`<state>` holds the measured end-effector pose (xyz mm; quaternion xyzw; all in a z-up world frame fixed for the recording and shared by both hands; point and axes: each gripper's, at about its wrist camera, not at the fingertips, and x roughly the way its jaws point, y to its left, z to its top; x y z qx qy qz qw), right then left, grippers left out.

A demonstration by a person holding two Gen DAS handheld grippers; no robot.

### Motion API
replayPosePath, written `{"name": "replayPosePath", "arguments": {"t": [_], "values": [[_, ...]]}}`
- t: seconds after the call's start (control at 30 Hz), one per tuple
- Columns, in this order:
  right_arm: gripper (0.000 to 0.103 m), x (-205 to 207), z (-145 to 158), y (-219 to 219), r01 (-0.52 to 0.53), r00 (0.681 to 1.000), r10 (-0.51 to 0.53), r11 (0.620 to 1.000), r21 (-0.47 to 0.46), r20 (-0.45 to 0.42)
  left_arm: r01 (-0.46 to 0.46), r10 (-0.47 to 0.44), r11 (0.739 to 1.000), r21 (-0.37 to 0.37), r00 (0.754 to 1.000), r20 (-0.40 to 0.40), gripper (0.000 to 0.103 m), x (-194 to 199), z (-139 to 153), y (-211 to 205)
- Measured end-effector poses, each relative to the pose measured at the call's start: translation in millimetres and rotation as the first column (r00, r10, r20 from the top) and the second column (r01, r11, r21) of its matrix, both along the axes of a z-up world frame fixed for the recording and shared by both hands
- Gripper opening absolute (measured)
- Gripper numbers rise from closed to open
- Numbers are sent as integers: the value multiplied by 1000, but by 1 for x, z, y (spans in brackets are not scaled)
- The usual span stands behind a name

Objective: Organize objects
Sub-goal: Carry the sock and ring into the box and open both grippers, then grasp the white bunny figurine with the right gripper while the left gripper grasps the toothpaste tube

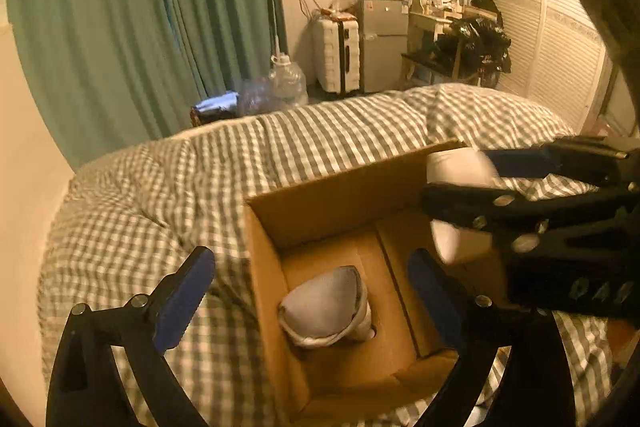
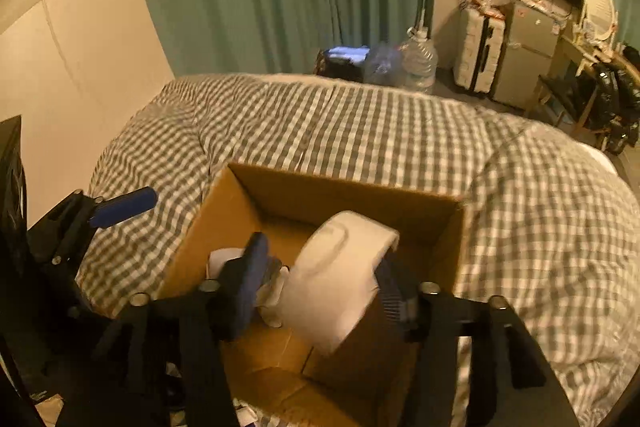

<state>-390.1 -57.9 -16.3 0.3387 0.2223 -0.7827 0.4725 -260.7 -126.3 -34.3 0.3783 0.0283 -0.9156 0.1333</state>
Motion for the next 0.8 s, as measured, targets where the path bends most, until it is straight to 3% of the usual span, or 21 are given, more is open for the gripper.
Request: {"name": "replayPosePath", "arguments": {"t": [0.07, 0.1, 0.33, 0.53, 0.67, 0.8], "values": [[75, 7, 16, 7, 10, 1000, -11, 1000, -9, -14, -14, 14, 1000, -6, 1000, -9, 100, 9, 10, 0], [77, 11, 21, 8, 17, 1000, -18, 1000, -11, -24, -21, 21, 1000, -5, 1000, -12, 100, 14, 15, 0], [78, 52, 62, 41, 35, 993, -38, 999, -32, -114, -61, 61, 998, 0, 997, -44, 100, 56, 47, 2], [78, 91, 93, 75, 35, 977, -40, 999, -26, -210, -91, 91, 993, -73, 996, -13, 100, 89, 60, 12], [86, 117, 97, 99, 31, 965, -33, 999, -13, -258, -79, 78, 995, -55, 997, -7, 100, 117, 59, 22], [88, 136, 80, 125, 31, 964, -30, 1000, 1, -263, -74, 75, 997, -32, 997, 20, 100, 138, 43, 34]]}}
